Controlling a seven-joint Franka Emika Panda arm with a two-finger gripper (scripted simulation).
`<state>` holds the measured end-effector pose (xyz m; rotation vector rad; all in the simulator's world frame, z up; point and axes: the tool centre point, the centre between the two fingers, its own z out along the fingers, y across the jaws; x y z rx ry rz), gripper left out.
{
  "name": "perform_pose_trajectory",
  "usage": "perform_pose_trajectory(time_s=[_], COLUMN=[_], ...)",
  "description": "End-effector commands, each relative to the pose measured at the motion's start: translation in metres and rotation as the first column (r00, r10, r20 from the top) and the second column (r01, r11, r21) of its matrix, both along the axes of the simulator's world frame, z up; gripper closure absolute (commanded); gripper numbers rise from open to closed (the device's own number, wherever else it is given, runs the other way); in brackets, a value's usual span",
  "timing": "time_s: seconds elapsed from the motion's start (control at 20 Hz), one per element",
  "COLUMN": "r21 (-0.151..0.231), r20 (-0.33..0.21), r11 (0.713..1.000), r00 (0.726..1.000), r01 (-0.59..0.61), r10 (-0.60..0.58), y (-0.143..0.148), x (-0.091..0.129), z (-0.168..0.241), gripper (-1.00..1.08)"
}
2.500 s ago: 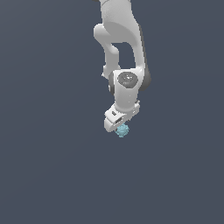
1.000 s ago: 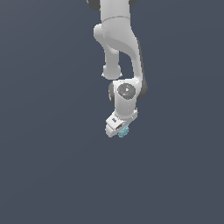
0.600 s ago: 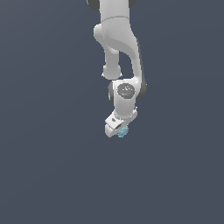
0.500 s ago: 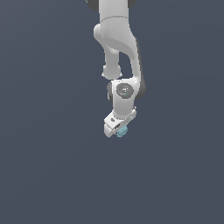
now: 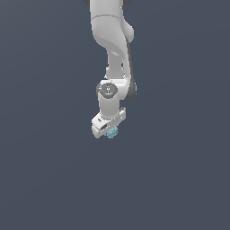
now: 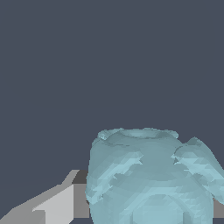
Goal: Pick up the object and move it to a goal position.
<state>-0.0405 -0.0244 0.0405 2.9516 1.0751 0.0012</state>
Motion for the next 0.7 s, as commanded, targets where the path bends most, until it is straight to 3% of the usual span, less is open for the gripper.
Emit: perform_pose_trajectory(time_s=[0.0,0.3,0.65], r21=[0.0,0.0,0.0], r20=[0.0,0.0,0.0], r11=[1.0,1.0,1.0], r00=[1.0,1.0,1.0], r01=[0.001,0.001,0.001], r10=[-0.001,-0.001,-0.001], y=[-0.029,-0.1,-0.153], x=[-0.006,-0.02,-0.028], z=[0.0,0.0,0.0], gripper=[1.08,1.08,1.08])
